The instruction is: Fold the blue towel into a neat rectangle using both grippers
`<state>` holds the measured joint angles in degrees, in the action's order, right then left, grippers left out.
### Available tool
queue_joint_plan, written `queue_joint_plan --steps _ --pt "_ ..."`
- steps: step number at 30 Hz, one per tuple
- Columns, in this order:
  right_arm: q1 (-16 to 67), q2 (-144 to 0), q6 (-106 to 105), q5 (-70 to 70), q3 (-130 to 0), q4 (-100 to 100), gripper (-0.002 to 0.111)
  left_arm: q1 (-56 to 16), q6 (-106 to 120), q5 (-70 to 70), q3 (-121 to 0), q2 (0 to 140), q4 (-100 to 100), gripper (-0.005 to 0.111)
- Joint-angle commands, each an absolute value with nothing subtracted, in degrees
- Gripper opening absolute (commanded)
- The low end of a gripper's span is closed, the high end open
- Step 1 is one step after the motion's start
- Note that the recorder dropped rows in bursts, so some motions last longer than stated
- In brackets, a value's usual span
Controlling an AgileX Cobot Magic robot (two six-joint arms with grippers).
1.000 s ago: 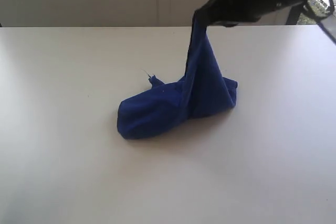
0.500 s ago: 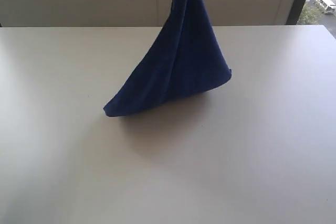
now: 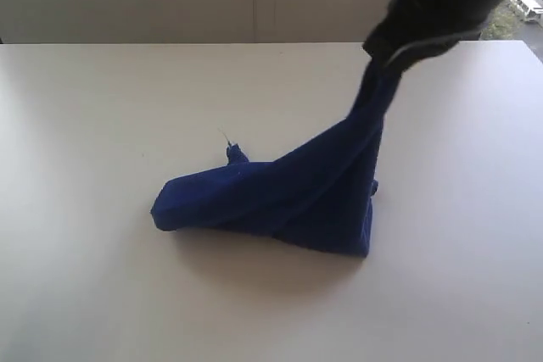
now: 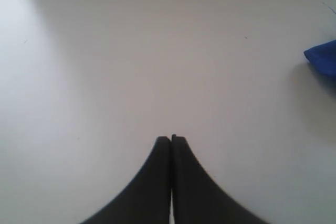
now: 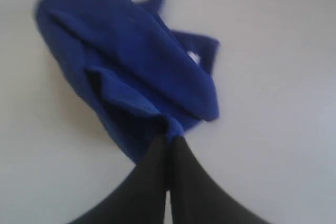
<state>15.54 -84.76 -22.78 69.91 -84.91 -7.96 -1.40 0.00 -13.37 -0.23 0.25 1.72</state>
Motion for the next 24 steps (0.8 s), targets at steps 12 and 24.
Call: queue_joint_plan --steps 12,24 --pt "15.31 -100.95 -13.10 59.71 -71.21 0.00 0.000 -1.32 0.00 -13.27 0.00 0.00 1.69 0.000" --pt "15.31 -98.98 -12.84 54.61 -82.57 0.94 0.000 -1.32 0.00 -13.27 0.00 0.00 1.69 0.000"
